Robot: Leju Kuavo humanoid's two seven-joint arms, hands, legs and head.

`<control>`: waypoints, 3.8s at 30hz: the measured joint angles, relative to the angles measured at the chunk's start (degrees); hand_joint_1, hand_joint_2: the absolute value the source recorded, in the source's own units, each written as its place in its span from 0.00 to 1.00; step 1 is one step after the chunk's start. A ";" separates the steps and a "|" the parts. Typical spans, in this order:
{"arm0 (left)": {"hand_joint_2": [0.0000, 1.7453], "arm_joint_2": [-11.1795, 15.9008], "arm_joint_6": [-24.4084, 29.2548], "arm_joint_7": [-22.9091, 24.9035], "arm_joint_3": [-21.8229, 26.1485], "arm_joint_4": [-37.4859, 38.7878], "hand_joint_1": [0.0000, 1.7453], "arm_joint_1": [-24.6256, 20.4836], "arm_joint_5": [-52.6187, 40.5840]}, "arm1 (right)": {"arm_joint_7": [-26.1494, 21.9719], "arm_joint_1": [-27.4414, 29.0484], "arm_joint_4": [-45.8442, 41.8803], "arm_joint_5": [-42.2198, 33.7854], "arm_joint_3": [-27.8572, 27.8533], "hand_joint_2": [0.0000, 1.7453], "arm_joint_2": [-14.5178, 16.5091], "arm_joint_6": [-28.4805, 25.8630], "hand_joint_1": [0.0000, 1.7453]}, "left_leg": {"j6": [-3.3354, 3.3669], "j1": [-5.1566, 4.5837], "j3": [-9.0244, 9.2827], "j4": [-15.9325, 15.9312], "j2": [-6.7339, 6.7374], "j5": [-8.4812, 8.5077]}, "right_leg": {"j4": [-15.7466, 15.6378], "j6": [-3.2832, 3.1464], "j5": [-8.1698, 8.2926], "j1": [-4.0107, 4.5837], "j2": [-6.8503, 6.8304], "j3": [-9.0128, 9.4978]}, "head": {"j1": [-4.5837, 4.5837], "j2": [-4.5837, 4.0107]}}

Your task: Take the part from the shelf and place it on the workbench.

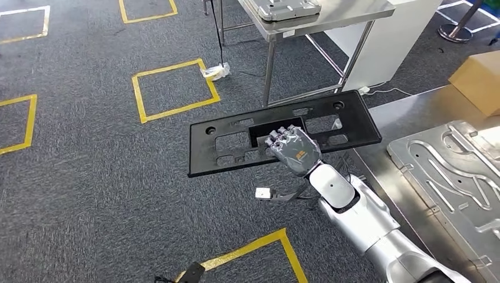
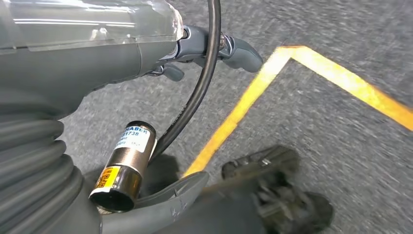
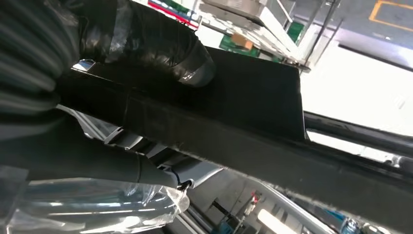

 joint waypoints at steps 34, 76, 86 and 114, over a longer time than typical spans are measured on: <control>1.00 -0.03 -0.11 1.19 -0.02 0.02 0.00 1.01 -0.70 | 5.70 5.03 0.37 -2.78 0.56 1.00 -4.18 -3.38 0.96 | 0.69 -0.05 0.11 0.01 2.67 -0.02 | 10.58 1.08 -4.33 -0.16 -4.60 -5.30 | 0.40 0.00; 1.00 -0.07 0.39 2.15 -0.05 0.02 0.00 1.26 1.44 | 7.76 12.44 -3.30 0.23 -7.72 1.00 -8.50 -7.03 0.96 | -2.37 -0.26 2.56 0.99 5.40 -3.48 | -4.06 -1.21 2.71 -0.01 -7.37 2.23 | 0.27 0.00; 1.00 0.16 -1.36 4.23 0.88 0.02 0.00 2.14 4.02 | 7.97 12.78 -3.14 1.35 -7.77 1.00 -7.14 -7.55 0.96 | -1.70 -0.25 -0.89 2.48 1.52 -0.61 | -2.56 -1.70 1.35 0.30 -4.60 2.36 | 0.17 0.00; 1.00 0.28 -1.72 5.48 1.42 0.03 0.00 2.44 4.38 | 6.94 12.14 -1.90 1.35 -7.77 1.00 -5.94 -7.37 0.96 | -1.23 1.49 2.98 -2.08 1.59 -0.54 | 5.58 2.57 0.02 -2.15 -5.30 -2.44 | 0.26 0.00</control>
